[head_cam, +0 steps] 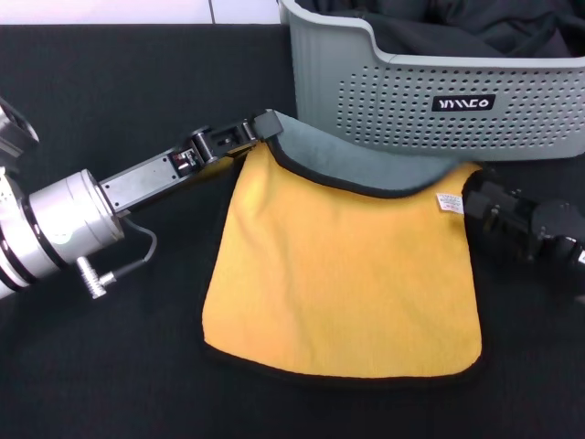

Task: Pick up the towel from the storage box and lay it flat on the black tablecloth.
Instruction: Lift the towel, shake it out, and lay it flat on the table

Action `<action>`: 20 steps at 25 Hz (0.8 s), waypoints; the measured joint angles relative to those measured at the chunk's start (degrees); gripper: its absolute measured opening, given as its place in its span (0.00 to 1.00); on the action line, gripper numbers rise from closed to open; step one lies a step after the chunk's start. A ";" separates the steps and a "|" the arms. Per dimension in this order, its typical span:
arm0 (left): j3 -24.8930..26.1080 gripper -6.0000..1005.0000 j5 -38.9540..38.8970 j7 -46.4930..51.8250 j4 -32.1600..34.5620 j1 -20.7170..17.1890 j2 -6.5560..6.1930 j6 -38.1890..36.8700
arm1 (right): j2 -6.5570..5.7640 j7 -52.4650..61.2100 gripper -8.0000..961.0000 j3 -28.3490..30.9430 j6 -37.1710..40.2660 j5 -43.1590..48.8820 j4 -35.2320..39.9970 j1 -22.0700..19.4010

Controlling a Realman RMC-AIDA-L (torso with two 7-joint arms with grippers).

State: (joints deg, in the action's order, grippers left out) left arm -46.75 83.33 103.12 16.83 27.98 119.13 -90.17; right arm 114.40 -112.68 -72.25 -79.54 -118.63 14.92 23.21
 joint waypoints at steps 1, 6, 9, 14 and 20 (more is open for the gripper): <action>0.00 0.03 -0.05 0.03 0.00 -0.01 0.06 -0.03 | 0.03 -1.45 0.30 -0.22 -1.46 0.02 0.00 -0.07; -0.23 0.03 0.02 0.35 0.00 0.05 0.34 -0.07 | 0.52 -7.17 0.35 -2.08 -6.59 0.09 0.55 0.67; -0.36 0.03 -0.03 0.48 -0.16 0.21 0.50 -0.09 | 0.96 -11.12 0.37 -4.82 -6.17 0.06 1.73 2.35; -0.10 0.03 -0.10 0.31 -0.93 0.49 0.56 0.08 | 1.68 -20.34 0.37 -8.93 -0.76 -0.76 5.66 4.23; -0.01 0.03 -1.08 0.47 -1.02 0.58 0.57 0.24 | 1.70 -31.38 0.37 -16.69 4.90 -7.54 11.81 3.57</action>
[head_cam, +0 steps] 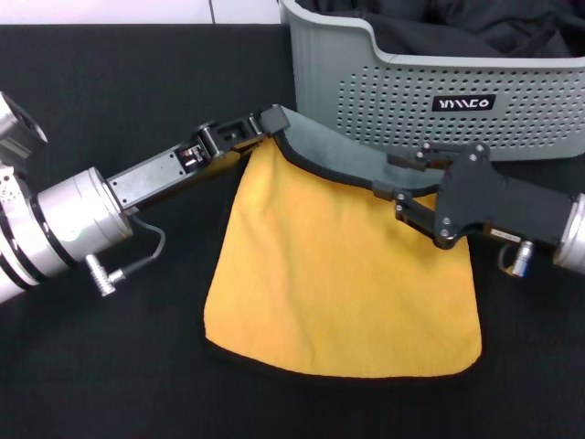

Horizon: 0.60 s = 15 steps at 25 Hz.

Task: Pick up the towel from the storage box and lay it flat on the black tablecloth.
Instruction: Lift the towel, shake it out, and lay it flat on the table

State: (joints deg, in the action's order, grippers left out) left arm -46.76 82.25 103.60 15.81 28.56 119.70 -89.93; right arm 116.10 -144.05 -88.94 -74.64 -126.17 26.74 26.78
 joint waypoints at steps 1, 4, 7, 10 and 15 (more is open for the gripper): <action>-0.01 0.03 -0.31 0.05 -0.02 0.00 0.00 -0.05 | -0.02 -1.23 0.37 -1.31 0.73 -1.07 0.79 -0.19; -0.07 0.03 -1.38 0.11 -0.29 0.01 0.00 -0.17 | 0.00 -4.74 0.37 -7.01 4.05 -4.46 3.67 -0.71; -0.05 0.03 -1.94 0.18 -0.46 -0.01 0.01 -0.21 | -0.02 -8.30 0.37 -14.06 10.24 -8.42 7.73 -1.54; -0.19 0.03 -1.97 0.20 -0.48 -0.03 0.06 -0.23 | -0.12 -12.69 0.37 -20.05 18.22 -11.78 11.63 -2.08; -0.34 0.03 -1.87 0.21 -0.56 -0.18 0.08 -0.24 | -0.16 -18.19 0.37 -24.11 21.43 -16.26 14.19 -2.55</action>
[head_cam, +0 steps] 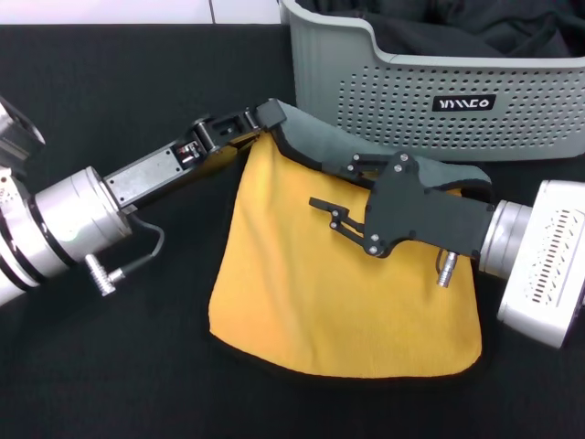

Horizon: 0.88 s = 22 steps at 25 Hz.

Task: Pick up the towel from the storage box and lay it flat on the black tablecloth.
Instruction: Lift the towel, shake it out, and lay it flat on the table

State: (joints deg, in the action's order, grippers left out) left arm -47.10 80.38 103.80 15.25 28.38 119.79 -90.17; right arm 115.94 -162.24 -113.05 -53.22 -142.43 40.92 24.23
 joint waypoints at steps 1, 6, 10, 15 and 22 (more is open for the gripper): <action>-0.01 0.03 0.04 0.00 -0.03 -0.13 0.00 0.00 | -0.06 -0.52 0.37 -0.18 -0.03 -0.53 0.60 -0.41; -0.01 0.03 0.03 -0.02 -0.53 -0.33 0.01 0.00 | -0.28 -3.01 0.37 -0.25 0.28 -0.92 2.73 -2.64; -0.01 0.03 -0.11 -0.07 -0.72 -0.34 0.00 0.00 | -0.43 -4.06 0.36 -0.26 0.06 -0.93 4.28 -4.60; 0.00 0.03 -0.15 -0.13 -0.79 -0.25 0.00 0.03 | -0.49 -7.70 0.36 -0.31 0.46 -0.98 7.26 -8.12; 0.00 0.03 -0.15 -0.23 -1.09 0.07 0.06 0.10 | -0.26 -9.01 0.36 0.11 7.81 -0.92 7.94 -6.86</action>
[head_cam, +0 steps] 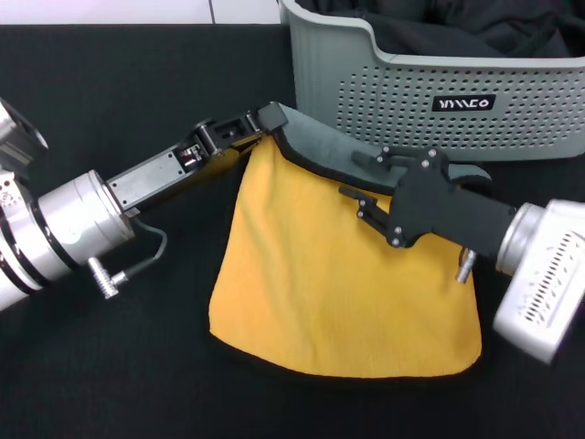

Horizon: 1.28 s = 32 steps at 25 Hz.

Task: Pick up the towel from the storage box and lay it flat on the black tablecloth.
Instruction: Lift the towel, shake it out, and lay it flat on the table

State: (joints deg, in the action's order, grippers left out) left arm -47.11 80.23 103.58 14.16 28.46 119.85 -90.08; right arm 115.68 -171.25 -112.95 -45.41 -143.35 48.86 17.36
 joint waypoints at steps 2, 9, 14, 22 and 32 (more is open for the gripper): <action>0.00 0.03 0.00 -0.12 -0.21 0.03 0.01 0.00 | 0.07 -0.02 0.36 -0.04 2.14 0.10 0.41 0.49; 0.00 0.03 0.00 -0.28 -0.36 0.11 0.11 0.10 | 0.16 -0.04 0.36 -0.15 3.09 0.48 1.68 0.68; 0.00 0.03 0.01 -0.31 -0.36 0.11 0.12 0.10 | 0.23 -0.04 0.36 -0.90 3.51 0.96 1.88 1.33; 0.00 0.03 0.01 -0.31 -0.35 0.11 0.14 0.02 | 0.51 -0.04 0.36 -2.92 9.27 0.94 2.41 3.84; 0.00 0.03 0.01 -0.36 -0.44 -0.03 0.21 -0.07 | 0.50 -0.04 0.35 -2.75 9.57 0.66 5.05 1.98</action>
State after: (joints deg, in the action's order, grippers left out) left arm -47.11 80.24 103.22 13.72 28.42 120.05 -90.15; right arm 116.18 -171.29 -115.70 -35.84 -142.69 53.91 19.35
